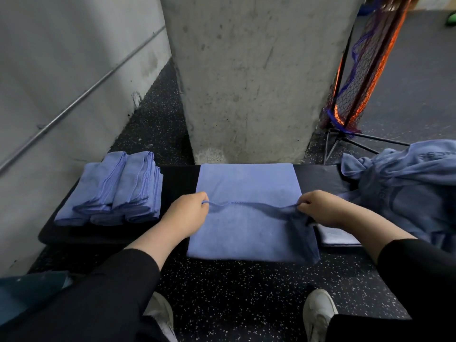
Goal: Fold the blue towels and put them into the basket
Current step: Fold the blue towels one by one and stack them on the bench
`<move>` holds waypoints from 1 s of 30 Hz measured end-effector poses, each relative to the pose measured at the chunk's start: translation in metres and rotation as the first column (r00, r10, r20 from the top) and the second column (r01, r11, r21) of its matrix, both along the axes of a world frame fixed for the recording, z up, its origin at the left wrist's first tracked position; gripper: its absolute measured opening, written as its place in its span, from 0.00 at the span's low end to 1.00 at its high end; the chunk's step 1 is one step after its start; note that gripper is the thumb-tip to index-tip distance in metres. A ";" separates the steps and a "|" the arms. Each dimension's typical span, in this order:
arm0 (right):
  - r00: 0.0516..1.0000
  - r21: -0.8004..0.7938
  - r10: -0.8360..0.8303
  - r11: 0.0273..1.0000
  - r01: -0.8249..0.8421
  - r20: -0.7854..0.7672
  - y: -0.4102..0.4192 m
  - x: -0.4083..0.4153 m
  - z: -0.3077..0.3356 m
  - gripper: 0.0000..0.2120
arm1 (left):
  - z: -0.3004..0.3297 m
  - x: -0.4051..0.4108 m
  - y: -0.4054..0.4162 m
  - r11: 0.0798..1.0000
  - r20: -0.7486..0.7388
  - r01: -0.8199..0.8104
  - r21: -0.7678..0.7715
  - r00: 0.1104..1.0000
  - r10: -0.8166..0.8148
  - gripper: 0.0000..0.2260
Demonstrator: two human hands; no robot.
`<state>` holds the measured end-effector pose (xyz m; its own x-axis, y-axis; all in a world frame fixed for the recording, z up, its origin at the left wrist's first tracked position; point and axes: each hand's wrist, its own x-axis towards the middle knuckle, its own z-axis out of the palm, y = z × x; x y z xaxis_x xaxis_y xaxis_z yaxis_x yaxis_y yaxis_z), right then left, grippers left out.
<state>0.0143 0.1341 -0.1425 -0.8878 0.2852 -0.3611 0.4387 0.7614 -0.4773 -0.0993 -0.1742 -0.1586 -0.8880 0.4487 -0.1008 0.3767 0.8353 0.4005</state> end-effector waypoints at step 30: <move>0.919 -0.257 -0.349 0.919 0.299 -0.182 0.015 -0.079 -0.002 0.10 | 0.009 -0.091 0.037 0.985 0.085 -0.079 0.152 0.994 0.067 0.10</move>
<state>-0.0648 0.1489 -0.1444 -0.8236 0.5068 -0.2546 0.5081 0.4599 -0.7282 -0.1905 -0.1375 -0.1496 -0.9109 0.3986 -0.1064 0.2789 0.7850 0.5531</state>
